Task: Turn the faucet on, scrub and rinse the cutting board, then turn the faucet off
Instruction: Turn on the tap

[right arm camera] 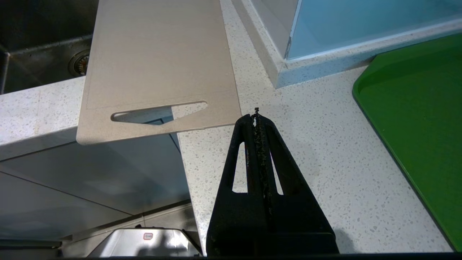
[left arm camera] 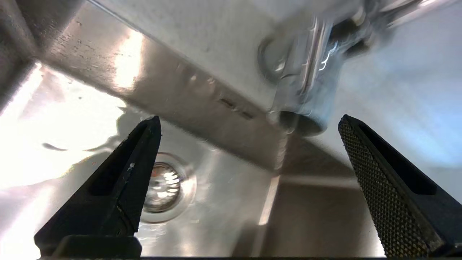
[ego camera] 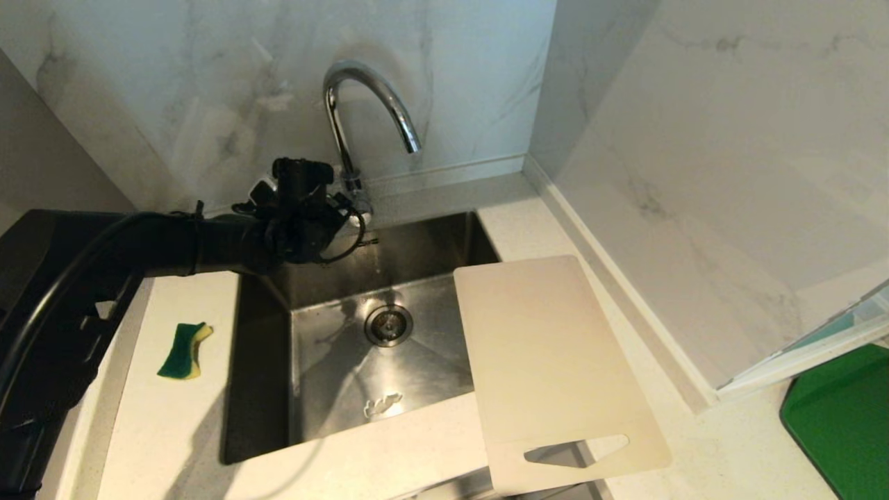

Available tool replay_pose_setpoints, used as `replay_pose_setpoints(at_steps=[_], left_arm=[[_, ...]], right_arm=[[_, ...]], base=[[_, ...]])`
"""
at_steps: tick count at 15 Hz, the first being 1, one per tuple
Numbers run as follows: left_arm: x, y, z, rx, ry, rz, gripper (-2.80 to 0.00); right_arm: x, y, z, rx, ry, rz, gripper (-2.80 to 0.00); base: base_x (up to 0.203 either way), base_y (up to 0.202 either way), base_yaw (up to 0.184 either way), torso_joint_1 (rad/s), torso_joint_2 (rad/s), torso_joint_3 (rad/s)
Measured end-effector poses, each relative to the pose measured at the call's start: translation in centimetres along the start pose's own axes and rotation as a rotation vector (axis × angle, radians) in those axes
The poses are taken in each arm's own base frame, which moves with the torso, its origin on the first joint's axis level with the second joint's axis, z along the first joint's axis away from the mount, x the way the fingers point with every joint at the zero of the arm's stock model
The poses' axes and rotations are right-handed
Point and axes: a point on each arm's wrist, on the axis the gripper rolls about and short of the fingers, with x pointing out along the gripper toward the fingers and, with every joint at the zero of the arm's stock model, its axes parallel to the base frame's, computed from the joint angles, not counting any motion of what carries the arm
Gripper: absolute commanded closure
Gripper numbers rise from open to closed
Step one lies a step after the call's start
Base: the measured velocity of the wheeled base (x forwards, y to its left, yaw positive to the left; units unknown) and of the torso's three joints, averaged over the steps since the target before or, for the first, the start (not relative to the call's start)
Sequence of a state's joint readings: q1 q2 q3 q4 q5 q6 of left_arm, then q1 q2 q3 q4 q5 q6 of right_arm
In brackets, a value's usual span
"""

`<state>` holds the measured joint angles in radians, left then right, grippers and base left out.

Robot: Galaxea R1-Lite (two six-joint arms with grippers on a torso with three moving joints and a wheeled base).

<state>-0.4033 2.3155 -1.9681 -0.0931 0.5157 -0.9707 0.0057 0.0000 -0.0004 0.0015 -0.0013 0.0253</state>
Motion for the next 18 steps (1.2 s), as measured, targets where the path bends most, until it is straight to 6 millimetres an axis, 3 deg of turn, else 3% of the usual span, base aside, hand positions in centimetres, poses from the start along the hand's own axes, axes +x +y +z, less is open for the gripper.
replay_pose_setpoints(at_steps=[7, 18], left_arm=[[-0.7, -1.0, 0.4, -0.097, -0.167, 0.021, -2.8], [0.4, -1.5, -1.2, 0.025, -0.31, -0.024, -2.8]], right_arm=[[0.0, 0.0, 0.0, -0.001, 0.0, 0.0, 0.0], [0.0, 0.0, 0.0, 0.0, 0.0, 0.0, 0.0]], base=[[0.0, 0.0, 0.0, 0.0, 0.0, 0.0], [0.0, 0.0, 0.0, 0.0, 0.0, 0.0]])
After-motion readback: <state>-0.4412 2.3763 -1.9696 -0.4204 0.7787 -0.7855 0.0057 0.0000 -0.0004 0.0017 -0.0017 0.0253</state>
